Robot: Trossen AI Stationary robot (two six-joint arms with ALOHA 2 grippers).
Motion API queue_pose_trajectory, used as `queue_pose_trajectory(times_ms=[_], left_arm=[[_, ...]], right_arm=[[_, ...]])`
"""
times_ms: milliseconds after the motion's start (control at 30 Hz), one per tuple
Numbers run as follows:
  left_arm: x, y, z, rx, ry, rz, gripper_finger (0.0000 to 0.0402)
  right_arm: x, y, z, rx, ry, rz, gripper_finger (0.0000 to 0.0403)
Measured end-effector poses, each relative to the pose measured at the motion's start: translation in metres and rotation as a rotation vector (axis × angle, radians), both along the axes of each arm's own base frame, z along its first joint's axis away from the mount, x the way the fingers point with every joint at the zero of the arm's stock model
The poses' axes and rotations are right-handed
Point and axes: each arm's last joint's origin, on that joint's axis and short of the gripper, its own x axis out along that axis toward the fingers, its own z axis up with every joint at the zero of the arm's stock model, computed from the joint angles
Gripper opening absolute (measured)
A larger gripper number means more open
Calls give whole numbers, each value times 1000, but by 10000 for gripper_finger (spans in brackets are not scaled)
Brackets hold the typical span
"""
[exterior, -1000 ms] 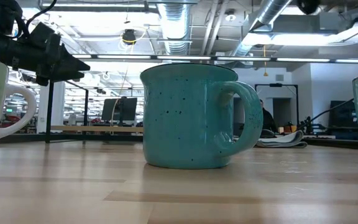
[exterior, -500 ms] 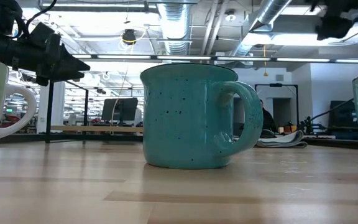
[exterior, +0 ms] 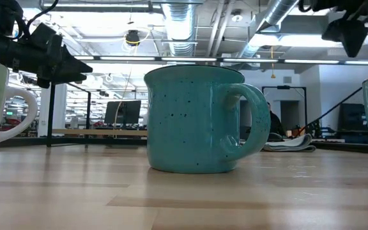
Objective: Stack small to large cups/mugs on shelf
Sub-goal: Put the white mug on the shelf
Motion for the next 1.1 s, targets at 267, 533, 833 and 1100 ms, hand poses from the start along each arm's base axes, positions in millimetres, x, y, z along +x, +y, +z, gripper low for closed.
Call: queue_pose_trajectory(times_ms=[267, 533, 833, 1100], left_arm=[[0, 0, 0, 0, 1, 1, 247], [0, 0, 0, -2, 4, 0, 247], [0, 0, 0, -2, 6, 0, 247], [0, 0, 0, -2, 6, 0, 247]], right_arm=[[5, 14, -5, -112, 30, -32, 318], [7, 21, -24, -106, 110, -58, 317], [7, 24, -56, -111, 154, -74, 317], [8, 24, -76, -109, 163, -73, 317]])
